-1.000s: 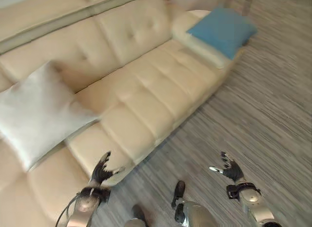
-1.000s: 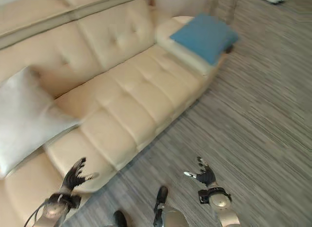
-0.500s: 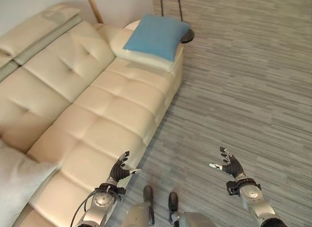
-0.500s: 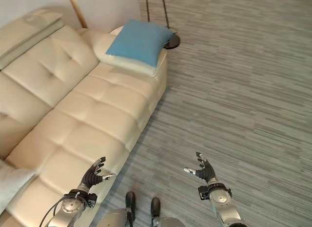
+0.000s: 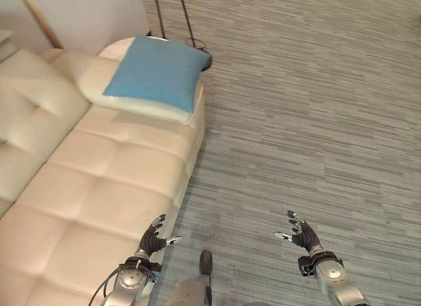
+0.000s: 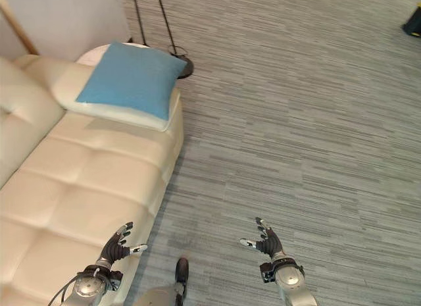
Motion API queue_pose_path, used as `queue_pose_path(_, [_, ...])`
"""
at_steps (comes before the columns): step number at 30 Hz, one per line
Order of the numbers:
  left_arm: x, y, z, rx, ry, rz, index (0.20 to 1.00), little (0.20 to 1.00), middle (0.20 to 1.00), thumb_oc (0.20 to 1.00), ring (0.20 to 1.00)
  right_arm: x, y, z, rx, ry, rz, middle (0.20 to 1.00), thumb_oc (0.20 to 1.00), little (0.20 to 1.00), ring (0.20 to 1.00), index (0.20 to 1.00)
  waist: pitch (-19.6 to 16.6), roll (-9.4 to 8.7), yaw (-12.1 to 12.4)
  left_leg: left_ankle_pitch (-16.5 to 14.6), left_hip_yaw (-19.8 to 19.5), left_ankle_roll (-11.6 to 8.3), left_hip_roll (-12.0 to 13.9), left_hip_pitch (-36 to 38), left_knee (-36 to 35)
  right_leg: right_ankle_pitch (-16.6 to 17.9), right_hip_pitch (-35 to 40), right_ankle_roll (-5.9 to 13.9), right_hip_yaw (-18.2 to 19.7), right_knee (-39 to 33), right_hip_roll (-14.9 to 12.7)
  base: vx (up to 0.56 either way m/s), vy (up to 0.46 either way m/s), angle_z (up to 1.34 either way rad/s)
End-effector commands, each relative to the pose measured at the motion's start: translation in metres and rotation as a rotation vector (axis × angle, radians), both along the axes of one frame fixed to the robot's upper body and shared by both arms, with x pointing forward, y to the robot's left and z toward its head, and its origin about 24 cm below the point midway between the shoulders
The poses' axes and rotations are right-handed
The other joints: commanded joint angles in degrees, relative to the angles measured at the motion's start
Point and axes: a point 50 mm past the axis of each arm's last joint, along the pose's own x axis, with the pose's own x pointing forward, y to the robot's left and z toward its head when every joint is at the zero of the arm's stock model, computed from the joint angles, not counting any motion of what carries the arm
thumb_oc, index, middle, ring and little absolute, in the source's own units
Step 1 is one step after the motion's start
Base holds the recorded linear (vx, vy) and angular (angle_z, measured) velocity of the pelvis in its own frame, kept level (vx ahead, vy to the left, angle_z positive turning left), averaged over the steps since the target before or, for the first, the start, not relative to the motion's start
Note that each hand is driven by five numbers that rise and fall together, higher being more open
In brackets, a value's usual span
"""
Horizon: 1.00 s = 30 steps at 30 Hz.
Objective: Pick up all the scattered cushions and arrange them neatly on the sofa.
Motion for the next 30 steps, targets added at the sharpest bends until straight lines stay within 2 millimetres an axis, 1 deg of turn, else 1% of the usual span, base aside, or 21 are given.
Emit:
queue_pose_path(1, [0.002,0.014,0.018,0.048,-0.097,0.002,1.000,1.000,1.000,1.000,1.000,0.020,0.004,0.022,0.010,-0.128,0.017,1.000,1.000,1.000,1.000,1.000,1.92,-1.19,0.65,-11.28,3.13,-6.72,5.19,2.96,6.53,13.92,-0.76,-0.58,-5.96,-19.86,-3.20,0.34,0.008,-0.11])
queue_pose_path(3, [0.004,0.015,0.019,0.048,-0.099,0.014,1.000,1.000,1.000,1.000,1.000,0.021,0.003,0.024,0.004,-0.134,0.016,1.000,1.000,1.000,1.000,1.000,2.34,-1.37,0.23,-13.11,3.58,-7.06,5.02,5.93,6.24,15.83,-2.68,-0.69,-9.60,-24.63,-4.37,0.37,-0.039,-0.02])
queue_pose_path(5, [0.008,0.015,0.020,0.046,-0.109,0.022,1.000,1.000,1.000,1.000,1.000,0.022,0.003,0.025,-0.005,-0.138,0.017,1.000,1.000,1.000,1.000,1.000,2.53,-1.38,-0.29,-14.29,3.69,-7.77,5.13,8.57,5.60,17.78,-4.41,-0.03,-12.63,-28.98,-5.16,0.44,-0.131,-0.23])
queue_pose_path(6, [0.009,0.012,0.020,0.049,-0.111,0.015,1.000,1.000,1.000,1.000,1.000,0.021,0.002,0.024,-0.015,-0.136,0.017,1.000,1.000,1.000,1.000,1.000,2.38,-1.28,-1.00,-15.46,2.86,-8.50,5.30,10.79,5.24,19.07,-5.48,0.47,-12.36,-30.74,-5.87,0.38,-0.142,-0.14])
queue_pose_path(7, [0.009,0.012,0.020,0.049,-0.110,0.014,1.000,1.000,1.000,1.000,1.000,0.020,0.002,0.024,-0.015,-0.135,0.017,1.000,1.000,1.000,1.000,1.000,2.42,-1.17,-1.02,-15.54,2.81,-8.52,5.39,10.88,5.25,19.02,-5.36,0.48,-12.44,-30.75,-5.80,0.39,-0.163,0.21])
queue_pose_path(9, [0.006,0.009,0.017,0.050,-0.101,-0.008,1.000,1.000,1.000,1.000,1.000,0.013,-0.003,0.023,-0.029,-0.131,0.018,1.000,1.000,1.000,1.000,1.000,1.56,-1.26,-1.77,-17.87,1.44,-9.21,5.27,13.26,5.87,19.73,-3.88,-0.05,-10.13,-30.98,-5.45,0.41,-0.196,0.45])
queue_pose_path(10, [0.002,0.009,0.012,0.041,-0.082,-0.001,1.000,1.000,1.000,1.000,1.000,0.009,-0.007,0.019,-0.044,-0.113,0.012,1.000,1.000,1.000,1.000,1.000,0.48,-0.91,-1.86,-16.44,0.73,-10.67,6.40,13.33,8.79,20.17,-2.71,-1.19,-10.32,-30.84,-5.23,0.39,-0.225,0.52])
queue_pose_path(11, [0.002,0.009,0.012,0.041,-0.082,-0.001,1.000,1.000,1.000,1.000,1.000,0.009,-0.007,0.019,-0.044,-0.113,0.012,1.000,1.000,1.000,1.000,1.000,0.45,-0.86,-1.95,-16.54,0.63,-10.72,6.47,13.20,8.99,20.18,-2.67,-1.22,-10.43,-30.89,-5.19,0.35,-0.278,0.61])
queue_pose_path(14, [-0.005,0.009,0.005,0.028,-0.046,0.006,1.000,1.000,1.000,1.000,1.000,0.005,-0.012,0.019,-0.068,-0.112,0.011,1.000,1.000,1.000,1.000,1.000,0.44,-0.37,-1.38,-9.90,-0.32,-13.23,9.79,8.54,22.24,18.34,1.45,-3.95,-10.44,-31.79,-3.08,0.25,-0.261,0.87])
queue_pose_path(16, [-0.008,0.011,0.002,0.018,-0.030,0.030,1.000,1.000,1.000,1.000,1.000,0.005,-0.016,0.021,-0.070,-0.120,0.002,1.000,1.000,1.000,1.000,1.000,0.42,-0.67,-1.24,-7.20,-0.63,-12.91,10.40,5.89,27.83,16.57,3.39,-5.57,-10.36,-32.26,-2.22,0.26,-0.227,-0.31])
queue_pose_path(17, [-0.009,0.012,0.000,0.012,-0.025,0.046,1.000,1.000,1.000,1.000,1.000,0.005,-0.019,0.021,-0.079,-0.115,-0.009,1.000,1.000,1.000,1.000,1.000,0.59,-0.79,-1.11,-7.02,-0.43,-12.60,10.45,4.46,29.78,15.86,4.13,-5.84,-10.16,-32.23,-2.21,0.25,-0.152,-0.30])
queue_pose_path(18, [-0.009,0.013,-0.001,0.005,-0.020,0.067,1.000,1.000,1.000,1.000,1.000,0.005,-0.020,0.021,-0.075,-0.112,-0.018,1.000,1.000,1.000,1.000,1.000,0.80,-1.15,-0.84,-7.89,0.09,-12.07,10.06,2.66,29.86,15.11,5.06,-5.98,-9.91,-32.33,-2.37,0.34,-0.112,-0.03])
queue_pose_path(19, [-0.010,0.016,-0.002,-0.001,-0.017,0.093,1.000,1.000,1.000,1.000,1.000,0.006,-0.023,0.023,-0.072,-0.119,-0.030,1.000,1.000,1.000,1.000,1.000,0.89,-1.25,-0.40,-9.68,1.48,-11.31,9.52,0.03,27.17,13.92,6.61,-5.84,-9.49,-32.38,-2.27,0.28,-0.070,0.01])
queue_pose_path(20, [-0.010,0.016,-0.003,-0.001,-0.017,0.093,1.000,1.000,1.000,1.000,1.000,0.006,-0.023,0.023,-0.072,-0.118,-0.030,1.000,1.000,1.000,1.000,1.000,0.95,-1.22,-0.31,-9.83,1.56,-11.29,9.56,0.15,27.22,13.83,6.70,-5.80,-9.42,-32.34,-2.26,0.43,-0.037,-0.25])
queue_pose_path(21, [-0.014,0.019,-0.006,0.001,-0.003,0.122,1.000,1.000,1.000,1.000,1.000,0.006,-0.026,0.024,-0.081,-0.118,-0.036,1.000,1.000,1.000,1.000,1.000,1.44,-1.35,0.64,-11.75,2.74,-10.25,7.62,-3.53,23.14,12.33,8.95,-5.62,-8.97,-32.40,-1.81,0.30,-0.001,-0.27])
queue_pose_path(22, [-0.015,0.020,-0.006,0.000,-0.002,0.126,1.000,1.000,1.000,1.000,1.000,0.006,-0.026,0.023,-0.084,-0.112,-0.037,1.000,1.000,1.000,1.000,1.000,1.15,-1.44,1.06,-11.16,2.96,-10.20,7.15,-4.34,20.73,12.00,9.49,-5.62,-8.50,-32.49,-1.68,0.40,0.010,-0.30])
queue_pose_path(23, [-0.016,0.021,-0.007,0.002,0.000,0.133,1.000,1.000,1.000,1.000,1.000,0.005,-0.027,0.022,-0.086,-0.108,-0.039,1.000,1.000,1.000,1.000,1.000,1.09,-1.18,1.31,-9.59,3.54,-10.38,7.01,-4.97,17.36,11.45,10.22,-5.45,-8.51,-32.65,-1.18,0.29,0.030,-0.18])
queue_pose_path(26, [-0.017,0.023,-0.007,0.004,0.001,0.155,1.000,1.000,1.000,1.000,1.000,0.006,-0.027,0.020,-0.085,-0.104,-0.057,1.000,1.000,1.000,1.000,1.000,0.84,-0.50,2.87,-2.59,6.97,-11.45,7.13,-7.69,8.11,9.77,14.37,-5.10,-8.15,-34.05,1.05,0.37,0.048,-0.12])
queue_pose_path(28, [-0.017,0.028,-0.006,0.010,-0.002,0.172,1.000,1.000,1.000,1.000,1.000,0.007,-0.025,0.018,-0.075,-0.102,-0.066,1.000,1.000,1.000,1.000,1.000,0.61,-0.76,3.53,-1.34,11.14,-11.56,8.08,-7.63,6.59,8.99,16.42,-4.90,-8.17,-33.82,1.44,0.38,0.082,-0.01])
queue_pose_path(29, [-0.020,0.031,-0.007,0.016,0.004,0.181,1.000,1.000,1.000,1.000,1.000,0.006,-0.022,0.017,-0.071,-0.095,-0.054,1.000,1.000,1.000,1.000,1.000,-0.19,-0.98,3.70,-1.79,12.15,-10.93,8.25,-6.49,5.66,8.62,16.65,-4.73,-7.88,-33.29,1.66,0.53,0.149,0.08])
queue_pose_path(30, [-0.023,0.033,-0.008,0.019,0.008,0.191,1.000,1.000,1.000,1.000,1.000,0.003,-0.017,0.014,-0.063,-0.081,-0.039,1.000,1.000,1.000,1.000,1.000,-0.95,-1.95,3.89,-2.77,11.30,-9.56,7.12,-6.24,7.53,7.70,17.92,-4.07,-7.90,-31.51,0.66,0.40,0.118,-0.04])
